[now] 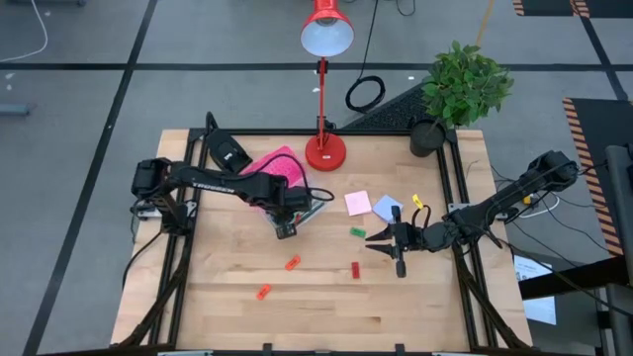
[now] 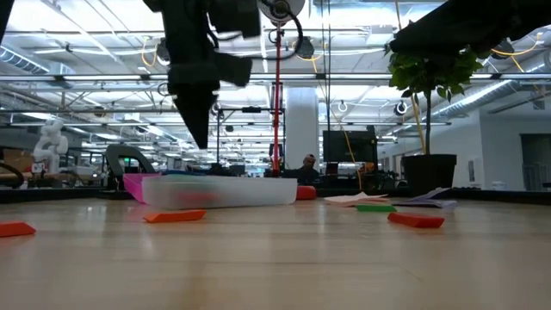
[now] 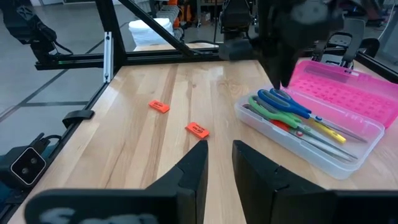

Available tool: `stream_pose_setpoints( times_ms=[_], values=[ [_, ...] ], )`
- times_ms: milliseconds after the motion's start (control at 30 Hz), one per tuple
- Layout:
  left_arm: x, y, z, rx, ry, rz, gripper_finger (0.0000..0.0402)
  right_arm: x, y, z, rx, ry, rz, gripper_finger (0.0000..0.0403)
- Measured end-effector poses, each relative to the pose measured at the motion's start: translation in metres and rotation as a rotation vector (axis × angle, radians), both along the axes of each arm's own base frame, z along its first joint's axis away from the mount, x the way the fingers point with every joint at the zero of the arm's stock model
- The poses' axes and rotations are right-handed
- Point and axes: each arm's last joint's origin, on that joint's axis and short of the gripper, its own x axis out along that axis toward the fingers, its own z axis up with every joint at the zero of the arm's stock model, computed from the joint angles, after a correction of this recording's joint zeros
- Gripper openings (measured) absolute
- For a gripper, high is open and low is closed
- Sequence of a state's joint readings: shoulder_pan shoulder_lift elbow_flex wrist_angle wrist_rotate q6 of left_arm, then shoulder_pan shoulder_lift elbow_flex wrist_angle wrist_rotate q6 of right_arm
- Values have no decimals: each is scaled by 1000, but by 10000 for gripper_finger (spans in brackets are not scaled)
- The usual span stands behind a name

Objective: Pack school essentials
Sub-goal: Put the red eraser into the pink supply box

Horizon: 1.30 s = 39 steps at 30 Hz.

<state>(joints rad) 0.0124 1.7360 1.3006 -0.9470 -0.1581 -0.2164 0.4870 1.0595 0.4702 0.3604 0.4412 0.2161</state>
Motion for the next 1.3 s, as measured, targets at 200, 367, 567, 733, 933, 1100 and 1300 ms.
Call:
stream_pose_setpoints(
  times_ms=[200,367,567,733,933,1100,1300],
  values=[
    [-12,-20,29,6,-105,-42,65,0,0,-1,-6,11,0,66],
    [-23,-46,52,68,-215,-102,65,-1,-1,-2,-11,23,-3,66],
    [-26,-77,58,85,-285,-225,65,1,0,-6,10,42,-15,66],
    [-25,-89,55,80,-319,-269,65,6,3,-20,41,104,-41,66],
    [-25,-97,47,67,-350,-256,65,9,18,-47,74,212,-84,66],
    [-26,-103,41,29,-387,-196,65,10,46,-65,62,258,-112,66],
    [-27,-117,30,-18,-464,-165,65,22,85,-75,-13,278,-82,96]
  ],
)
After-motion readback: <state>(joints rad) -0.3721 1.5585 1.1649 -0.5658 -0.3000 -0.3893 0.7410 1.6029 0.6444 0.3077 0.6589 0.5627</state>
